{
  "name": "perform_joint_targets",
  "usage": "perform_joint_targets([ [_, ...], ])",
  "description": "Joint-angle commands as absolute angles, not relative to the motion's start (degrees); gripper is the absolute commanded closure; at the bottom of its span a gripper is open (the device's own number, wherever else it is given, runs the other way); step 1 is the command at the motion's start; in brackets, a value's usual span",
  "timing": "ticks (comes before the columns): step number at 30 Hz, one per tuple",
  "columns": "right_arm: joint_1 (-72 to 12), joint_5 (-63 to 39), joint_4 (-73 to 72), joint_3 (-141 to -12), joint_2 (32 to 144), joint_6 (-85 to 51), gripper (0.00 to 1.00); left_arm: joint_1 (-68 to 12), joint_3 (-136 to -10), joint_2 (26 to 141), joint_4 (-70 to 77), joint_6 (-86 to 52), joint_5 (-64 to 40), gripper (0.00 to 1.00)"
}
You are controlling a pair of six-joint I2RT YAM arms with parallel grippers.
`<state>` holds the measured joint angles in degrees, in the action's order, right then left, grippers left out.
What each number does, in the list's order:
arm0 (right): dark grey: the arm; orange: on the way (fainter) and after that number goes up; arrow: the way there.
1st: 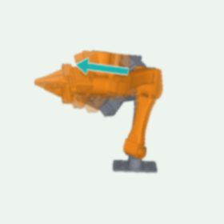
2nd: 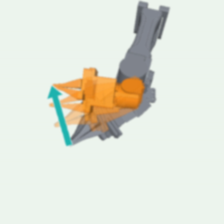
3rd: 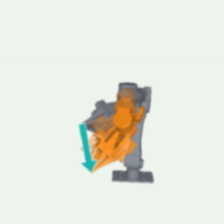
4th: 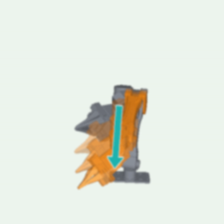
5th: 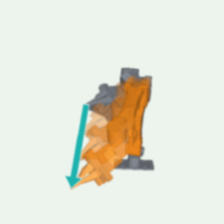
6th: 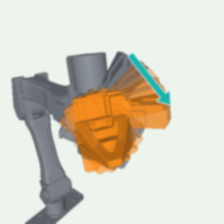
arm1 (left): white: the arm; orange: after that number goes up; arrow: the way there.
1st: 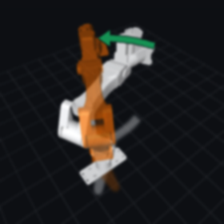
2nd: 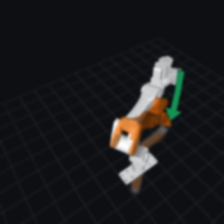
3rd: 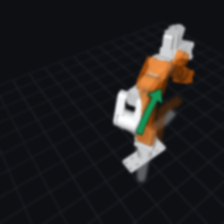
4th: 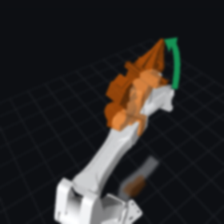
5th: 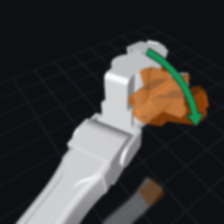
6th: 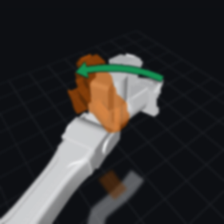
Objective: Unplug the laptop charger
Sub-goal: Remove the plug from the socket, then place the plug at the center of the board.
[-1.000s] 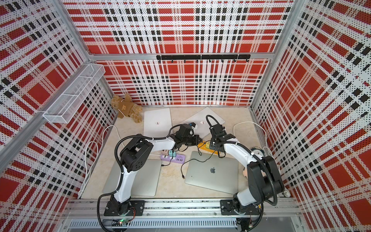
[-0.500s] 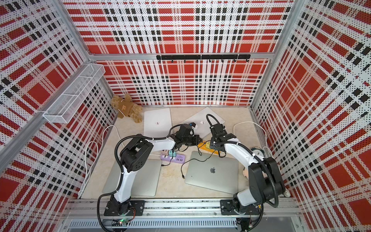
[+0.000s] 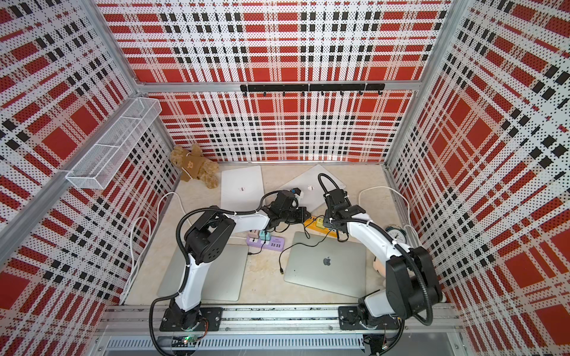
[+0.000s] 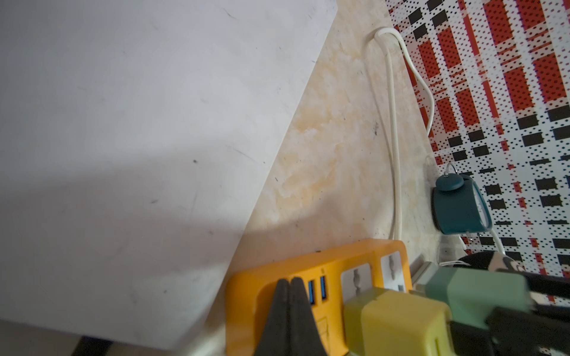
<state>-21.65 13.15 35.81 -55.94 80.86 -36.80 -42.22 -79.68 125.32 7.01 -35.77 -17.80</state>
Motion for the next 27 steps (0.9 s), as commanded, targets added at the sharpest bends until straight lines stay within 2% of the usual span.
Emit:
perform_joint_targets([
  [1, -22.1, 15.4, 37.3, -57.7, 78.3, -36.5, 0.76, -44.0, -77.9, 126.8, -3.3, -36.3, -18.5, 1.00],
  [15, -24.7, 13.1, 37.7, -56.8, 70.2, -38.0, 0.77, -42.8, -82.8, 119.4, -1.4, -40.1, -21.1, 1.00],
  [27, -29.2, 15.4, 42.6, -61.5, 67.2, -38.8, 0.77, -40.1, -82.5, 112.3, -3.1, -39.9, -20.7, 1.00],
])
